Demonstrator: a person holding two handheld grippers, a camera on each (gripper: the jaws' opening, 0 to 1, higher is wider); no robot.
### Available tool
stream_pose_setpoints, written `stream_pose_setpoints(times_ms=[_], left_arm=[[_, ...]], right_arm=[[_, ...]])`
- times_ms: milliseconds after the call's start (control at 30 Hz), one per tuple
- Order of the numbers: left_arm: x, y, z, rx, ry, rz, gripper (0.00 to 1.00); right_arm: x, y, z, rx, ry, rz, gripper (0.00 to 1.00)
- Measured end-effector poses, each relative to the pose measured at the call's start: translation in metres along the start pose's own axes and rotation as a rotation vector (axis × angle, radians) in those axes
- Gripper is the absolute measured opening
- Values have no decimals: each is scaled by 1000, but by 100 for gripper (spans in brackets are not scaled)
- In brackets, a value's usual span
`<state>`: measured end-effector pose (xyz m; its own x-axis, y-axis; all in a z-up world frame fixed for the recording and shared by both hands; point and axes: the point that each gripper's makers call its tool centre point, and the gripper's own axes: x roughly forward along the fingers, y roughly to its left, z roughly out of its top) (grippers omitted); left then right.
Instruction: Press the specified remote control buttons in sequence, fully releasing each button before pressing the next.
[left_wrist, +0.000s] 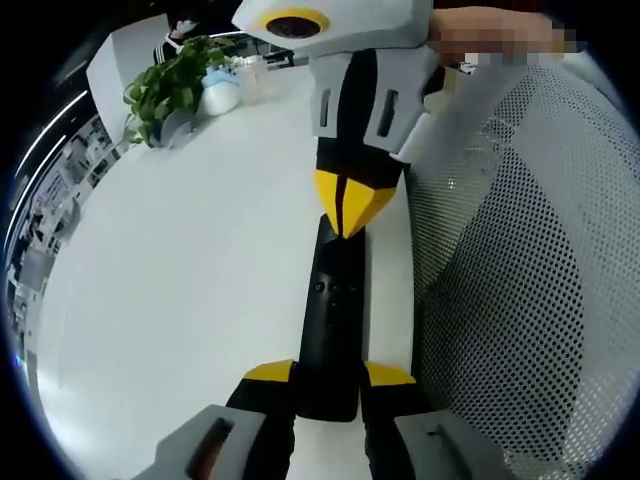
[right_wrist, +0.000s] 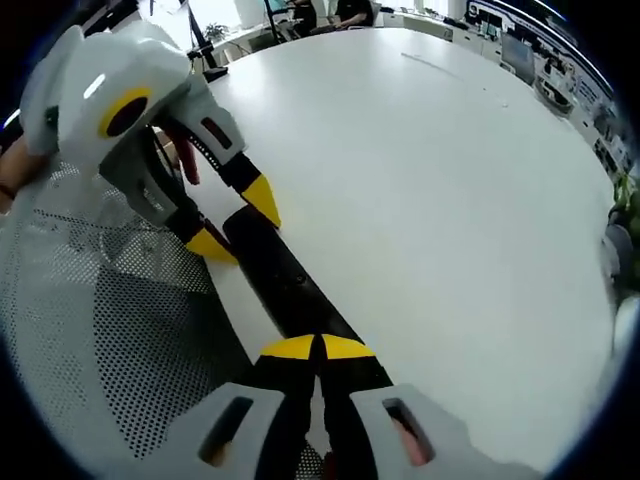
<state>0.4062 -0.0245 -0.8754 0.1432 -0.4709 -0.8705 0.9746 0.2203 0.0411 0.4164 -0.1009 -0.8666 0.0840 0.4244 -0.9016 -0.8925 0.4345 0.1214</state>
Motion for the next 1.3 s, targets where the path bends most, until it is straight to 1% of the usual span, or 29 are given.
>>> stream_pose_setpoints(times_ms=[67,133,200,300,433,667,733,867,933,1000,1100,1200,1300], left_arm=[[0,0,0,2,2,-1,25],[0,0,0,7,3,-1,25],[0,-1,0,8,3,-2,25],[0,-1,0,8,2,-1,25],[0,0,0,5,4,2,25],[0,0,1,3,0,5,25],[0,0,1,0,-3,8,25],[0,-1,1,1,-8,13,25],[0,-1,2,7,-7,14,25],[0,-1,2,9,-8,16,25],[0,-1,2,6,-11,16,25],[0,-1,2,5,-15,18,25],[0,-1,2,3,-20,20,25]], right_arm=[[0,1,0,-15,8,-3,0],[1,1,1,-26,39,-11,0],[1,0,1,-26,49,-9,0],[0,-1,0,-14,45,8,0],[0,-1,0,-22,34,30,0],[1,-1,0,46,67,5,0],[1,-1,0,45,66,-4,0],[0,0,-1,27,42,-30,0],[0,-1,-1,21,33,-30,0],[0,-2,-1,36,28,-18,0],[0,-1,-1,53,26,-8,0],[0,-1,-1,76,35,-16,0],[0,0,0,48,41,-25,0]])
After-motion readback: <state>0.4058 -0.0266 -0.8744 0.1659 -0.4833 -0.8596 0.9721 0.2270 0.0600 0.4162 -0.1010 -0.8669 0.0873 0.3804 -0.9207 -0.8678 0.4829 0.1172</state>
